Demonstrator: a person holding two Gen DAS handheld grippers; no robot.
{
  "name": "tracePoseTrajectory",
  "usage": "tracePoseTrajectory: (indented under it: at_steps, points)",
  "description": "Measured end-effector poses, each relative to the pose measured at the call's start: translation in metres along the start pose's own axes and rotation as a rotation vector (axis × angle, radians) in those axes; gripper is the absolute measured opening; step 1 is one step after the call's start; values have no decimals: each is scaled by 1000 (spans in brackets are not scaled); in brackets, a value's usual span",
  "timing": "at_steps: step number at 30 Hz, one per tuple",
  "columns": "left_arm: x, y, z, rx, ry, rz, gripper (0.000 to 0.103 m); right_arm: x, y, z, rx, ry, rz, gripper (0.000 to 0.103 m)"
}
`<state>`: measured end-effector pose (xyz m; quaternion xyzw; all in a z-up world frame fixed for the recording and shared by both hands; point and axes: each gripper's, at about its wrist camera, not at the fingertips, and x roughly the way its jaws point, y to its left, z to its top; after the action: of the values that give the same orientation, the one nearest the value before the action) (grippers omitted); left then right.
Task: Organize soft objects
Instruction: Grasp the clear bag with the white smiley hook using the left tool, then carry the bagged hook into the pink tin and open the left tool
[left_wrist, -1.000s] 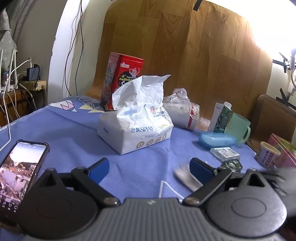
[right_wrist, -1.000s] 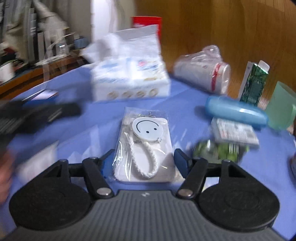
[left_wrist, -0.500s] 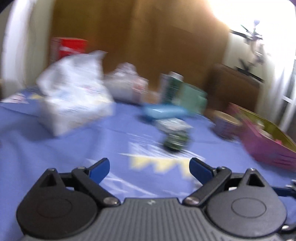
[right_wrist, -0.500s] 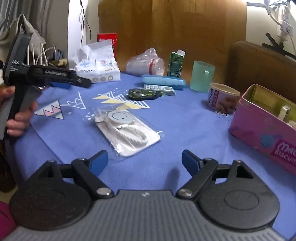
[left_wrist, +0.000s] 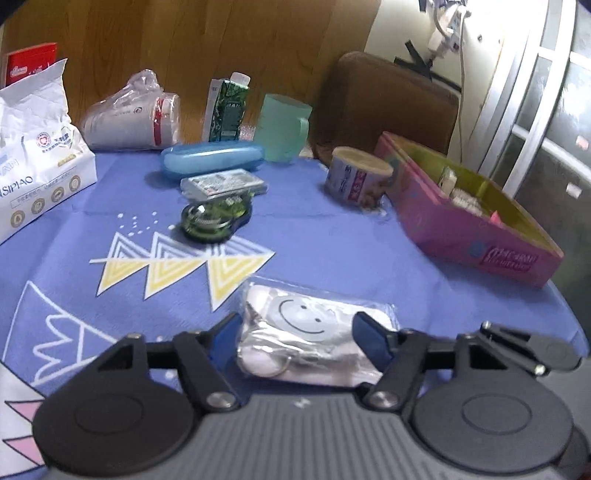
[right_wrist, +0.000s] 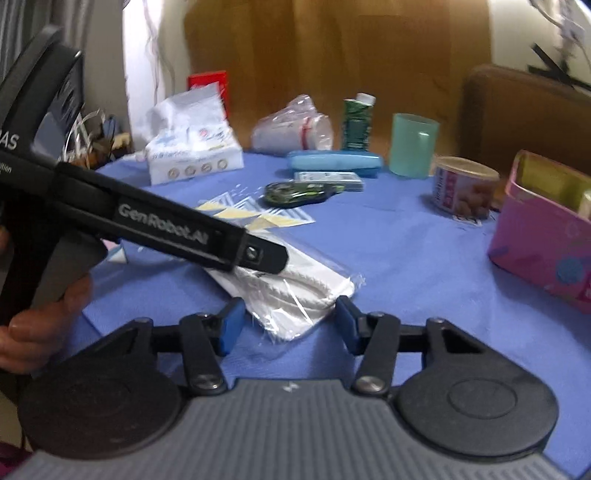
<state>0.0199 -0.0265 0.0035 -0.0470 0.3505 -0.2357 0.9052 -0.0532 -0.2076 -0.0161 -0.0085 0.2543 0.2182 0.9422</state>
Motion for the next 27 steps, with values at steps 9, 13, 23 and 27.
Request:
tracePoseTrajectory:
  at_steps: [9, 13, 23, 27]
  points:
    - [5, -70, 55, 161, -125, -82, 64, -41, -28, 10, 22, -222, -165, 54]
    - [32, -125, 85, 271, -161, -142, 67, -57, -66, 20, 51, -290, -291, 54]
    - [73, -154, 88, 314, -172, -77, 87, -61, -152, 17, 184, -330, -632, 63]
    - [67, -128, 74, 291, -143, -17, 87, -62, -145, 6, 206, -336, -634, 63]
